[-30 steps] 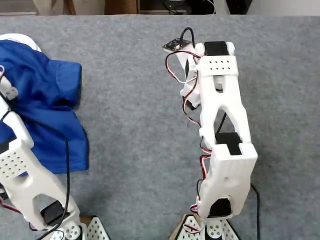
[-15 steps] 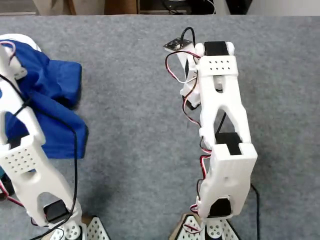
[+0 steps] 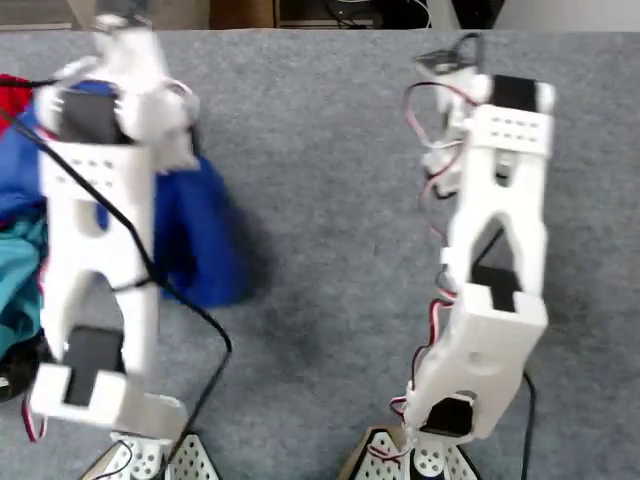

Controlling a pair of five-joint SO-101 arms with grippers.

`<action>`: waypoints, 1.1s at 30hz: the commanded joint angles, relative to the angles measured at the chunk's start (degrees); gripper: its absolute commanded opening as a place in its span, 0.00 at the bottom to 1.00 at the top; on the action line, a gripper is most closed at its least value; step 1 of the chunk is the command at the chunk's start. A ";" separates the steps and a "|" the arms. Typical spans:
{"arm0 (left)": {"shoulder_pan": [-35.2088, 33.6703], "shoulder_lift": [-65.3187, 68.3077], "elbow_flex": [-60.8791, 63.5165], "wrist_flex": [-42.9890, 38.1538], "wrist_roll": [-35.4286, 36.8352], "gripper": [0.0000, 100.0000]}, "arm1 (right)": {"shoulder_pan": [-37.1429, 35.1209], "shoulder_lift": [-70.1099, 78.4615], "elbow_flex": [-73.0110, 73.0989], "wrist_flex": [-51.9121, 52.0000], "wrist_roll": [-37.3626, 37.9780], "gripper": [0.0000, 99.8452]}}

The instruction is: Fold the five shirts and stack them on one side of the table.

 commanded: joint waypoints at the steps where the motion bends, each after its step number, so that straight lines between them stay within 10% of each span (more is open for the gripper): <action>1: 10.11 -8.92 11.43 0.62 0.26 0.02 | 5.76 -0.40 -3.03 1.14 -0.09 0.01; 18: 40.70 -22.46 30.15 0.53 5.80 0.02 | 13.58 -0.48 -2.95 1.14 1.93 0.01; 27: 41.49 -25.63 30.24 0.53 5.54 0.08 | 13.14 -0.31 -3.03 1.05 2.02 0.01; 33: 22.33 -29.58 26.20 0.53 10.90 0.37 | 13.05 -0.13 -2.77 1.05 2.02 0.01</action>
